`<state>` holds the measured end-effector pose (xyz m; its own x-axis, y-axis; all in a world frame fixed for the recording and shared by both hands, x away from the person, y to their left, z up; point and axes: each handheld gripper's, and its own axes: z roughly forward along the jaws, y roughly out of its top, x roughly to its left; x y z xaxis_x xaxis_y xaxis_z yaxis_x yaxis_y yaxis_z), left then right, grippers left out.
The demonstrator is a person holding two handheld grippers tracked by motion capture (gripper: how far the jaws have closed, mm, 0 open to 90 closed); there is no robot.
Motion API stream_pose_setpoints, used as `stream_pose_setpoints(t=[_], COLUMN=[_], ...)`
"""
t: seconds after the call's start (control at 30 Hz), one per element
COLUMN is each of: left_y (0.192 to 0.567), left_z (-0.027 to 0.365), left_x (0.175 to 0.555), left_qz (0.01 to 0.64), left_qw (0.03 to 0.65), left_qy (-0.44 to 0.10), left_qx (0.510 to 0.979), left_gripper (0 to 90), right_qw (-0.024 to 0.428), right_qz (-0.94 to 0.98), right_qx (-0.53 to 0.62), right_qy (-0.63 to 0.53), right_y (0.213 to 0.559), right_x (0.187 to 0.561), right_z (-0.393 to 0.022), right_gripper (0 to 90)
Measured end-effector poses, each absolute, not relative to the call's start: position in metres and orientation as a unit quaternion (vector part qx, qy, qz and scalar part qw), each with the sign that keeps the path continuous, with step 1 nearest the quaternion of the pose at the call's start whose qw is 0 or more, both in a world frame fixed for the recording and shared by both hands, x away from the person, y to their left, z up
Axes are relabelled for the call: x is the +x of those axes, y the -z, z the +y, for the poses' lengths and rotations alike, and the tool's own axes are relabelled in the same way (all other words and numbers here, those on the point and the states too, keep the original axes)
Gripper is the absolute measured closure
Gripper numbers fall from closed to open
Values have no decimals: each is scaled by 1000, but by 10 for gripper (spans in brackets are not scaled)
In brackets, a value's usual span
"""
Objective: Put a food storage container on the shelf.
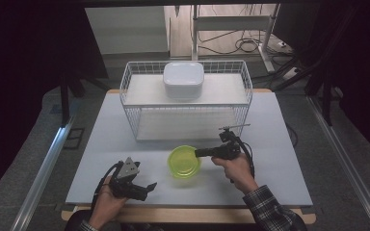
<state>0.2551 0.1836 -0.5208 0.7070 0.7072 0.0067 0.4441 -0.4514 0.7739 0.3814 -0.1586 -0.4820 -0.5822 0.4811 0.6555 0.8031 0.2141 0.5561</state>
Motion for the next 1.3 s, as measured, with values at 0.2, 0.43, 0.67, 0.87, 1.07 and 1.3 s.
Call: stream_pose_setpoints(t=[0.2, 0.43, 0.67, 0.87, 1.07, 1.3], left_y=[521, 521, 521, 521, 521, 519], left_z=[183, 183, 183, 183, 183, 186], left_x=[255, 255, 255, 255, 255, 255], left_qz=[344, 344, 343, 343, 344, 349], left_qw=[394, 393, 393, 392, 394, 403], left_qy=[-166, -166, -166, -165, -166, -167], left_qx=[836, 837, 837, 837, 836, 829], left_gripper=[39, 38, 38, 38, 38, 37], right_qw=[173, 165, 187, 203, 215, 223], right_qz=[-759, -763, -752, -738, -724, -706], right_qx=[-424, -424, -432, -435, -431, -423], right_qy=[463, 460, 461, 474, 494, 522], right_y=[483, 483, 485, 486, 483, 463], right_x=[384, 387, 385, 386, 387, 386], right_z=[-160, -159, -163, -168, -173, -178], right_gripper=[837, 834, 838, 838, 838, 838])
